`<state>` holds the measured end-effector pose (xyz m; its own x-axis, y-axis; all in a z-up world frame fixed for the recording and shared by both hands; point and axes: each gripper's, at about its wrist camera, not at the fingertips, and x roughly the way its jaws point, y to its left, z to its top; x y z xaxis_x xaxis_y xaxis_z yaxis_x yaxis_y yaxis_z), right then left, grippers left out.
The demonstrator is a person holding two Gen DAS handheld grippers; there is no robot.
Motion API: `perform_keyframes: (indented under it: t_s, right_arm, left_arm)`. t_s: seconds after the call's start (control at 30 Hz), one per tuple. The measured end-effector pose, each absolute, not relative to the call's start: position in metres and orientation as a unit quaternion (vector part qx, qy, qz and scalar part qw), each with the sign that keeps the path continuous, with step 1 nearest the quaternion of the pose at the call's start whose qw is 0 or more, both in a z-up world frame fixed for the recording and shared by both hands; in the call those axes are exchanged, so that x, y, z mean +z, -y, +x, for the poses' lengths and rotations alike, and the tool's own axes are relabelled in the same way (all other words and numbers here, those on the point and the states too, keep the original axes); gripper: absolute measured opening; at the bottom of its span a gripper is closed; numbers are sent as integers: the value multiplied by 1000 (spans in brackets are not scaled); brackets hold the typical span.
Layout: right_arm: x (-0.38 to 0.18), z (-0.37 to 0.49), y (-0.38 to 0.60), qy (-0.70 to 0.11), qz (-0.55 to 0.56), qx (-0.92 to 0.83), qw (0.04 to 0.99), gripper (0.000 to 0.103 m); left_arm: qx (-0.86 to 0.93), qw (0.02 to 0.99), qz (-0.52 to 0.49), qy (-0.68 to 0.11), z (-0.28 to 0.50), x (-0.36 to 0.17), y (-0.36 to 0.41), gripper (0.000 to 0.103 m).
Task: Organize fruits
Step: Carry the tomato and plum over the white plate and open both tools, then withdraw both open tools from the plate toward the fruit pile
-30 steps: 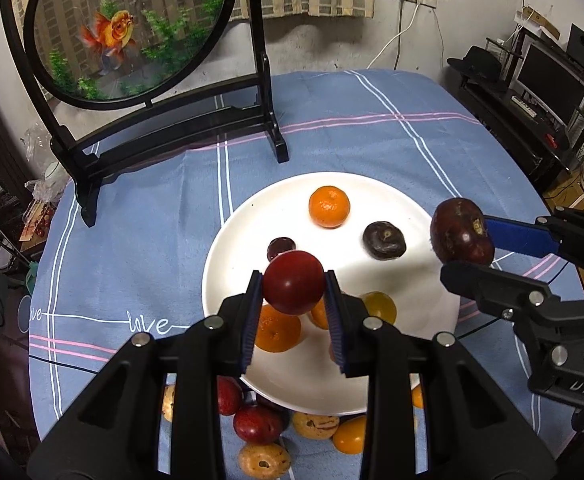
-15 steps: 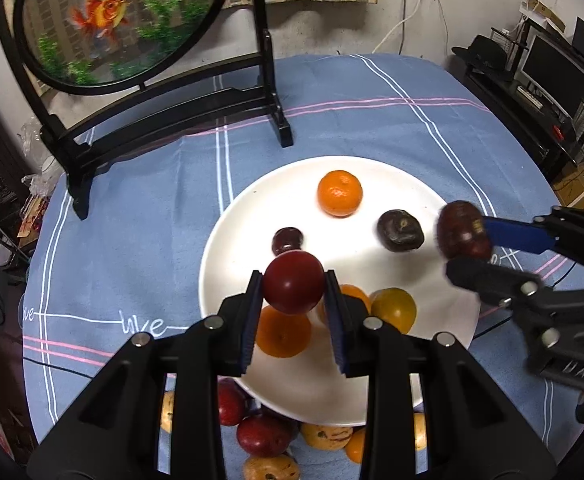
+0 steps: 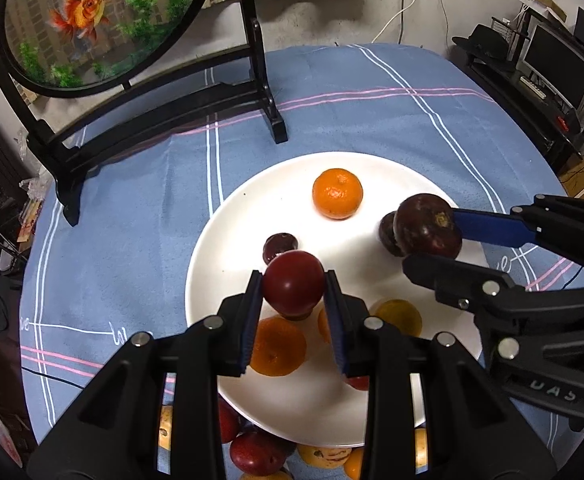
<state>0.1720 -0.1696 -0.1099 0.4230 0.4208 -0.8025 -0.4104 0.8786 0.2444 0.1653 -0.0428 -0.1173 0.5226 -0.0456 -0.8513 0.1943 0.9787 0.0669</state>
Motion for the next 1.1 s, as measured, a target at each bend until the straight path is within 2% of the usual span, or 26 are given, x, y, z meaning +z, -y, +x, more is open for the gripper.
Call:
perform_keyframes:
  t_s: [0.1, 0.17, 0.2, 0.23, 0.27, 0.33, 0.73, 0.77, 0.8, 1.07, 1.1]
  right_arm:
    - [-114, 176, 167, -487, 1, 249, 837, 43]
    - [-114, 177, 166, -487, -7, 242, 839, 44]
    - [-114, 178, 166, -485, -10, 240, 841, 44]
    - [-112, 178, 168, -481, -11, 237, 844, 46]
    - [-111, 178, 170, -479, -6, 236, 845, 55]
    - [-105, 177, 178, -470, 11, 231, 852, 65]
    - [-79, 148, 189, -448, 12, 232, 863, 65]
    - [-76, 144, 189, -444, 12, 231, 866, 65]
    - [-71, 137, 192, -438, 15, 230, 869, 65]
    - [-56, 79, 200, -416, 3, 226, 881, 66]
    - [-60, 72, 199, -422, 0, 228, 877, 66]
  left_arm:
    - [-67, 867, 80, -487, 167, -122, 43, 32]
    - [-65, 866, 79, -489, 168, -124, 41, 43]
    - [-57, 869, 76, -485, 168, -123, 39, 56]
    - [-55, 871, 72, -483, 168, -122, 36, 60]
    - [-57, 871, 69, -482, 168, -121, 35, 60]
    - [-59, 873, 69, -479, 167, -119, 35, 60]
    - [-60, 886, 76, -453, 145, -91, 40, 60]
    - [-58, 889, 77, -447, 142, -87, 39, 62]
    - [-51, 895, 80, -436, 136, -81, 37, 69]
    - [-13, 917, 34, -398, 88, -52, -12, 71]
    - [-8, 917, 26, -399, 81, -52, -20, 77]
